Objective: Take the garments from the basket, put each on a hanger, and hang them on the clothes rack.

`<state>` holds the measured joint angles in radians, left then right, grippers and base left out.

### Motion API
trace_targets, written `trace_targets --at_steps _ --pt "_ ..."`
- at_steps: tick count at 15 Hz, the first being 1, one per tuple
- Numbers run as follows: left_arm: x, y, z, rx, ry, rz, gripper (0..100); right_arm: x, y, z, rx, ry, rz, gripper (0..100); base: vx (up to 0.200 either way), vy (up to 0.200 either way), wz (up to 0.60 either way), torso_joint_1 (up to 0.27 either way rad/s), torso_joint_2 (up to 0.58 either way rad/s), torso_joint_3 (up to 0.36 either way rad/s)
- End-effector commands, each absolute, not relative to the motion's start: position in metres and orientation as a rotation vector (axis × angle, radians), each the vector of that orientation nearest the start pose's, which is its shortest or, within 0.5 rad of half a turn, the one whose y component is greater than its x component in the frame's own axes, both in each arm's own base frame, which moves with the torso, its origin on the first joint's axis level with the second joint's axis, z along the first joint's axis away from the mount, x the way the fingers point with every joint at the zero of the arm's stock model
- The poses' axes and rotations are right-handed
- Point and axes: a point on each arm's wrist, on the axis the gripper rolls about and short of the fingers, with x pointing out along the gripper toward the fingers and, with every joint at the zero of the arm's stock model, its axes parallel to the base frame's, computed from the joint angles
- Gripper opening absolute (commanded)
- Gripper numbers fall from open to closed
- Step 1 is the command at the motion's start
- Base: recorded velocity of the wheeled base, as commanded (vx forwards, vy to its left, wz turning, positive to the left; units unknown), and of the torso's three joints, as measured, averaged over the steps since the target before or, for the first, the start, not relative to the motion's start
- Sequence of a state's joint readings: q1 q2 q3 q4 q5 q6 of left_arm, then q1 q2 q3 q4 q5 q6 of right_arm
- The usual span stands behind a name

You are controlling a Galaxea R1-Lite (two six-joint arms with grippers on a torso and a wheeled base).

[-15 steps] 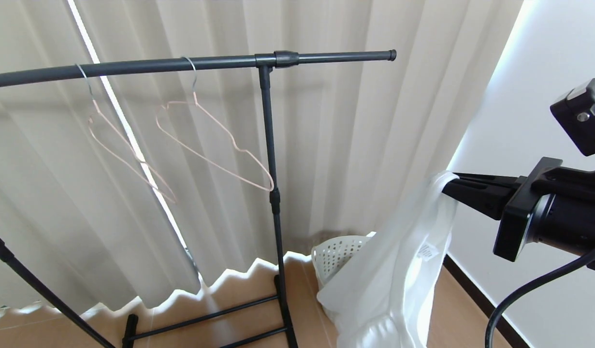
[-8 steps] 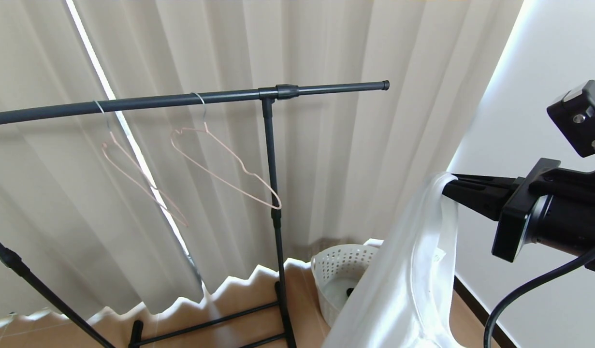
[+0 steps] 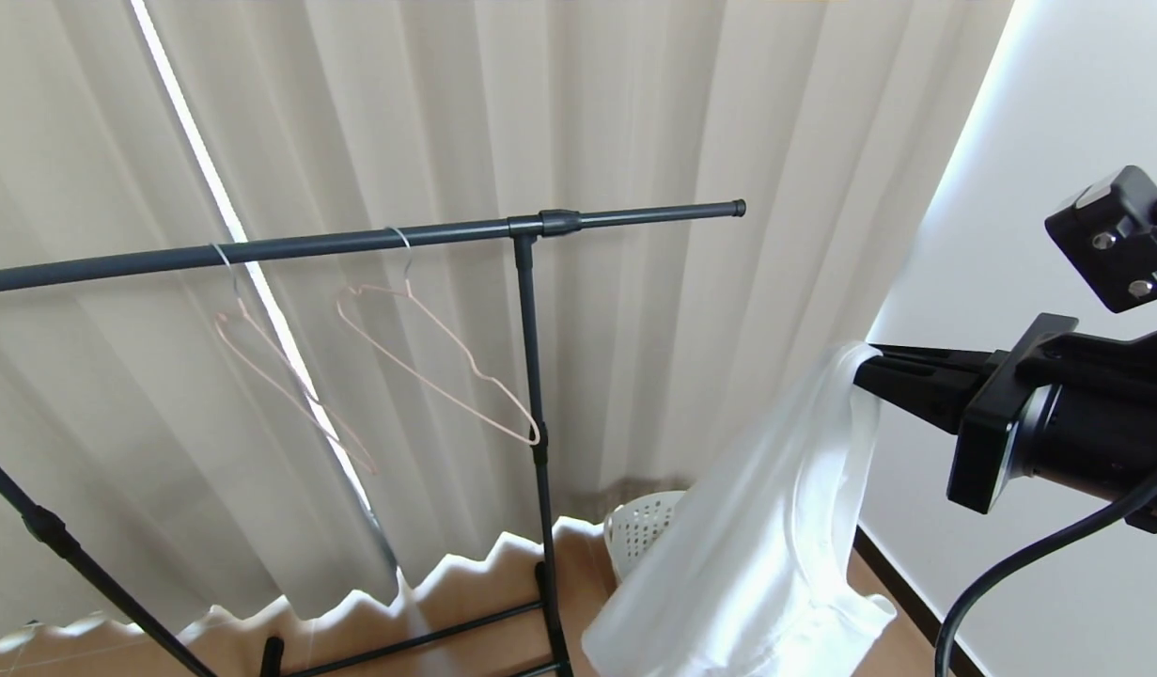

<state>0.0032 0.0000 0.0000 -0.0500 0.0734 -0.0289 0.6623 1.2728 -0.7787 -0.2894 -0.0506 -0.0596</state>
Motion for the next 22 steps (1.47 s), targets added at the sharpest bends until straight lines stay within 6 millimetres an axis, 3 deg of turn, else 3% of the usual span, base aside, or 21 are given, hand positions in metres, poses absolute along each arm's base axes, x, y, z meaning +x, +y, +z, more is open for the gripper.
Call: trace_targets --at_steps 1,6,18,22 --pt "-0.0229 0.0016 0.0807 -0.031 -0.050 0.076 100 0.1608 0.1240 0.2483 -0.132 0.182 0.614 0 0.000 0.000 0.00 0.163 -0.35 -0.036" --pt "-0.0230 0.0017 0.0808 -0.030 -0.053 0.079 100 0.1601 0.1219 0.2441 -0.137 0.193 0.610 0 0.000 0.000 0.00 0.157 -0.34 -0.147" --pt "-0.0230 0.0016 0.0807 -0.029 -0.052 0.078 100 0.1594 0.1188 0.2450 -0.149 0.184 0.604 0 0.000 0.000 0.00 0.004 -0.01 -0.003" --pt "-0.0230 0.0016 0.0808 -0.029 -0.053 0.077 100 0.1602 0.1175 0.2438 -0.151 0.187 0.595 0 0.000 0.000 0.00 0.133 -0.28 -0.144"
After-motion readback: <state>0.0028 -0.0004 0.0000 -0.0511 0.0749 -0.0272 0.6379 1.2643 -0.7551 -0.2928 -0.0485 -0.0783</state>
